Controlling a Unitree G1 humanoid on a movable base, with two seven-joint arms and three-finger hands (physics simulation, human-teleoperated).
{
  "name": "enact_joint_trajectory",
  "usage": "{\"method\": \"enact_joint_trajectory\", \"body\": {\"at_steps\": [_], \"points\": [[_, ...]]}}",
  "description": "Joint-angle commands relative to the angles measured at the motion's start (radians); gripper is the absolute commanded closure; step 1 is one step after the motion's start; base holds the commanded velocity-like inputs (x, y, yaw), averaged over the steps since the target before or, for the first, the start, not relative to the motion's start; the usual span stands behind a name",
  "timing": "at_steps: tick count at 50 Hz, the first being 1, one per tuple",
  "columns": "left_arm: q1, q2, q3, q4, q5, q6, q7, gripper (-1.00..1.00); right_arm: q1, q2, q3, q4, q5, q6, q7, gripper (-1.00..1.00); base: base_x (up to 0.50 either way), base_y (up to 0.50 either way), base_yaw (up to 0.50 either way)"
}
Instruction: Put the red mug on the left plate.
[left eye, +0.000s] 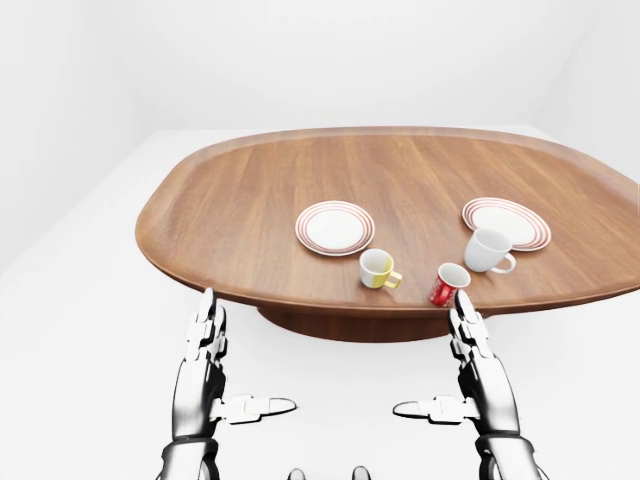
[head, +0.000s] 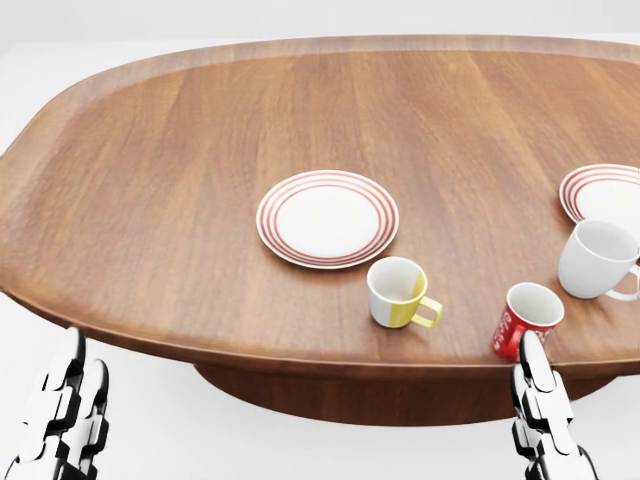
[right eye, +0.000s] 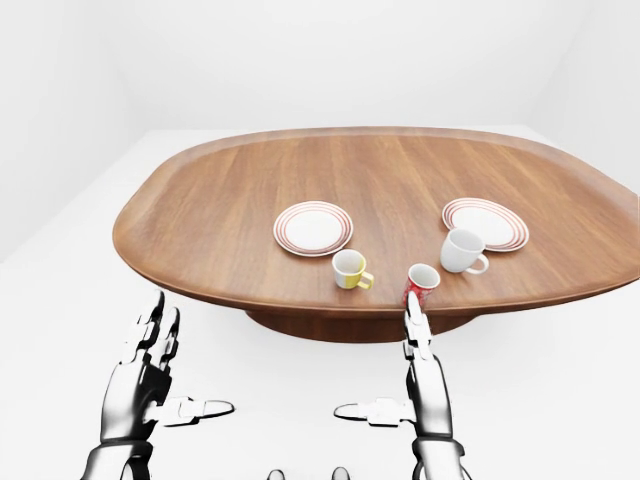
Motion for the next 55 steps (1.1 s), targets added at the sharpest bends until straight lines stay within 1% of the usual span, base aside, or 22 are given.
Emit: {"method": "enact_joint_trajectory", "body": {"at_steps": [1,4,10,16,24,42,55], "points": [[0.002,0.000,0.000,0.000,0.000,0.000,-0.001,-1.00,-0.001,-0.004,0.004,0.004,-0.003,0.000,-0.002,-1.00,0.04,0.50,0.00],[0.002,0.000,-0.002,0.001,0.003,0.000,0.000,-1.00,-0.008,-0.008,0.009,0.013,-0.002,0.000,0.000,-1.00,0.03,0.29,0.00],[0.000,0.001,-0.004,0.003,0.000,0.000,0.001,-1.00,0.011,-0.004,-0.014,0.004,0.090,0.000,0.028,-1.00,0.00,0.00,0.00],[-0.001,0.004,-0.009,0.003,0.001,0.000,0.003,-1.00,0.002,0.002,-0.015,0.000,0.075,0.000,0.058,-1.00,0.00,0.00,0.00],[0.000,0.005,-0.011,0.002,0.003,0.000,0.005,-1.00,-0.002,-0.002,-0.014,-0.008,0.080,0.000,0.074,-1.00,0.50,0.00,0.00],[-0.003,0.006,-0.009,0.001,0.001,0.000,0.004,-1.00,-0.005,-0.002,-0.009,-0.010,0.066,0.000,0.073,-1.00,0.50,0.02,0.00],[-0.002,0.005,-0.009,0.001,0.001,0.000,0.002,-1.00,-0.010,0.003,-0.005,-0.009,0.019,0.000,0.037,-1.00,0.50,0.12,0.00]]}}
